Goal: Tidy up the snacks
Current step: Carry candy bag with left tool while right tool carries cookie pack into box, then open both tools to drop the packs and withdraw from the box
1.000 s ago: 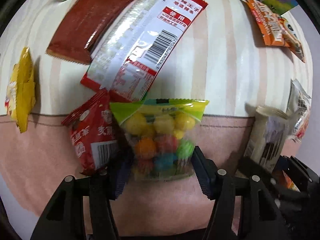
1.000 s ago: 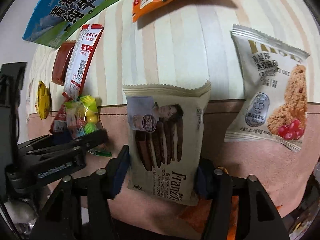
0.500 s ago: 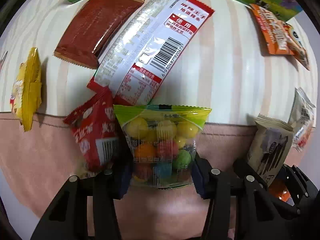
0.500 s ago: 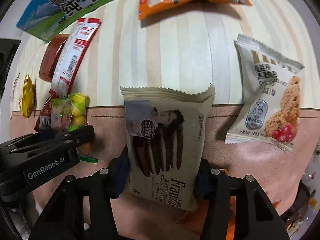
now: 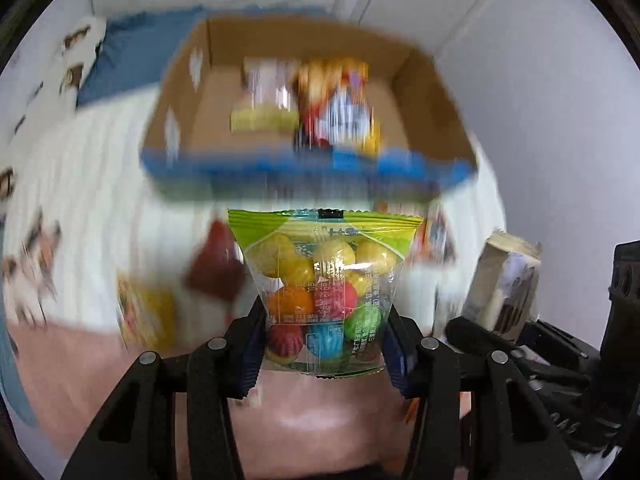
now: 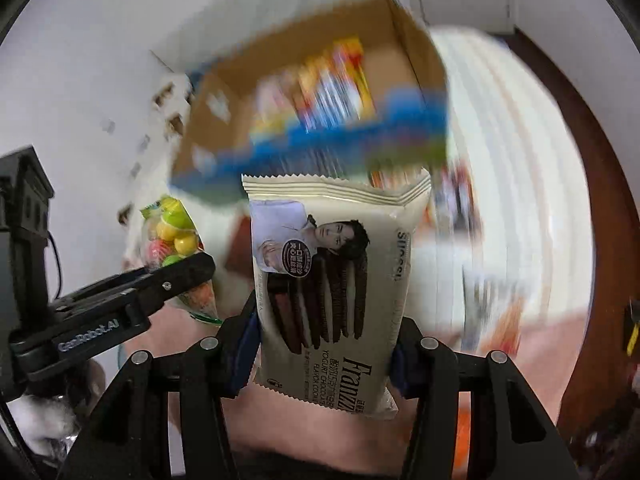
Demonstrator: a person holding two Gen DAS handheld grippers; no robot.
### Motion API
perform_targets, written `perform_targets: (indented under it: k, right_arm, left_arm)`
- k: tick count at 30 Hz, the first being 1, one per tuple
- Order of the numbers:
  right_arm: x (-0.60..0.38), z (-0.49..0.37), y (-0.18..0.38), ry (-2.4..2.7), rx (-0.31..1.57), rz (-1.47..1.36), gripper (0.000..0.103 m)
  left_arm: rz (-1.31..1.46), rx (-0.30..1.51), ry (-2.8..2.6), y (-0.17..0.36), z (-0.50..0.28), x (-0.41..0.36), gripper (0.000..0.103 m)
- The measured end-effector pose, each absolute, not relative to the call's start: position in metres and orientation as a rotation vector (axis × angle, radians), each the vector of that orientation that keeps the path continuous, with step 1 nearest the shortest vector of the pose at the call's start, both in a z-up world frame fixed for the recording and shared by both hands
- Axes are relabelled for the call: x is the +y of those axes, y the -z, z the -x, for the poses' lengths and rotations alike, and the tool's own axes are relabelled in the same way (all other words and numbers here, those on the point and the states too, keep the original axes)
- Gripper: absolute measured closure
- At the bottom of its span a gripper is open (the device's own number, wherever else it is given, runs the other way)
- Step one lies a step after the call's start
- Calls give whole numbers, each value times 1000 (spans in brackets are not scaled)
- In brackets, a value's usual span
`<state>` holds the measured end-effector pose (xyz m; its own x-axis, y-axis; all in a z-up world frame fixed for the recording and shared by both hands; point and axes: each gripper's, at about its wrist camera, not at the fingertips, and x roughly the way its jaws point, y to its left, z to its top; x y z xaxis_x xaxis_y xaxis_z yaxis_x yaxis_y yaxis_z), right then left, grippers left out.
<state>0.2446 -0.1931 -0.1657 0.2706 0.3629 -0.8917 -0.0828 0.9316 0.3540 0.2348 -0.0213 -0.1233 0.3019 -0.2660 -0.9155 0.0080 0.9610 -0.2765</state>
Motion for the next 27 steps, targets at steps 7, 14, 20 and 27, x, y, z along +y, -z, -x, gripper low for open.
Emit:
perform_targets:
  k: [7,14,20,27]
  right_arm:
    - [-182,-392,126,-239,1194,-112,47]
    - [-170,-515,166,-150,1300,14,47]
    - [-167,-563,208,-107,1372,59,46]
    - [-159,-582,230,-114,1411,54,9]
  left_arm:
    - [175,1238,83,115,-358,27,55]
    - [127,1409,-47,189,-477,63,55]
    - [102,1475,-61,230,-520,71,55]
    - [143,1472,-22,238,-541,73,22]
